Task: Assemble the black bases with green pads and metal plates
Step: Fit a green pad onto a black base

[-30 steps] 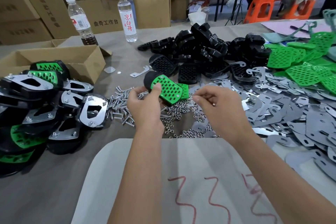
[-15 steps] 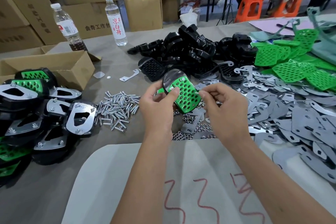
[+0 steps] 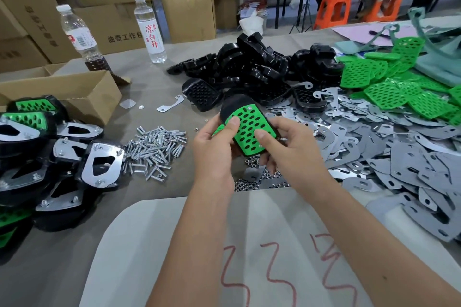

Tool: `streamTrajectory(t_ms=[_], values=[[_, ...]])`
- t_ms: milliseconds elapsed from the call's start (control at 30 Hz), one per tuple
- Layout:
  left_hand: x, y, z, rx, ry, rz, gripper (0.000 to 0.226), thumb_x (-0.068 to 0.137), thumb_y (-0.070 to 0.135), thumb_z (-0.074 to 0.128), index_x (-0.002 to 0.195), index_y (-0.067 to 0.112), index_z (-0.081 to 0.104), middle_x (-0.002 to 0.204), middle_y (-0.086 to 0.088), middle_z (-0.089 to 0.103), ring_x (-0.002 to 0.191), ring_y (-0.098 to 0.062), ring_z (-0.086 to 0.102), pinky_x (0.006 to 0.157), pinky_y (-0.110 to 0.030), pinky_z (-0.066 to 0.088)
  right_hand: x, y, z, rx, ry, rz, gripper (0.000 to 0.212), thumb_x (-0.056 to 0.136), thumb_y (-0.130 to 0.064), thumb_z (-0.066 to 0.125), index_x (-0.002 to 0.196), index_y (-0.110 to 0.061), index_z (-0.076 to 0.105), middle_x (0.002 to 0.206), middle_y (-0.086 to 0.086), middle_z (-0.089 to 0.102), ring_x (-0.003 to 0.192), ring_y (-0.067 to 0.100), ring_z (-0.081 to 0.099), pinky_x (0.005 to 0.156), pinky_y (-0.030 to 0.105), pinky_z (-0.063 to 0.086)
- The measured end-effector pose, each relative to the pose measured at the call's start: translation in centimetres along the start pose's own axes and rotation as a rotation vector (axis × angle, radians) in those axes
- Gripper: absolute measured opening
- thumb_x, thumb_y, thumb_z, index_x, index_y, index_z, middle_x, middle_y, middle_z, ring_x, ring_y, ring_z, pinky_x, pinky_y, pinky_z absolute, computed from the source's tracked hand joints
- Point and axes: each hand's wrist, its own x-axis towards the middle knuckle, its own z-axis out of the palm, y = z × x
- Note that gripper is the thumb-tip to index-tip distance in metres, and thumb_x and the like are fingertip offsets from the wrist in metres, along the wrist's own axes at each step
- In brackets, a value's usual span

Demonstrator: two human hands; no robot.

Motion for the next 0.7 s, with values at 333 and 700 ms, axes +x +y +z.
streamTrajectory(t_ms=[333,700], values=[[-0.8,0.0,1.2,0.01,-0.106,-0.132,0.027,0.099,0.036,0.067,0.085,0.014,0.074,0.086,-0.009,0.072,0.075,-0.021,0.069,0.075,-0.035,0.057,-0.2,0.3,0.4,-0.761,0.193,-0.484,0.043,0.078,0.001,0.078,0.113,-0.022,0.074,0.099,-0.011,0.057,0.072,-0.001,0.042,0.07,0.006,0.035],[1.1,0.6,-1.2,-0.197,0.163,-0.169,0.027,0.096,-0.003,0.063,0.122,0.004,0.069,0.09,-0.014,0.079,0.069,-0.025,0.077,0.053,-0.038,0.062,-0.2,0.8,0.2,-0.706,0.085,-0.413,0.018,0.091,-0.021,0.077,0.106,-0.015,0.069,0.101,-0.007,0.06,0.083,0.005,0.051,0.077,0.018,0.041]])
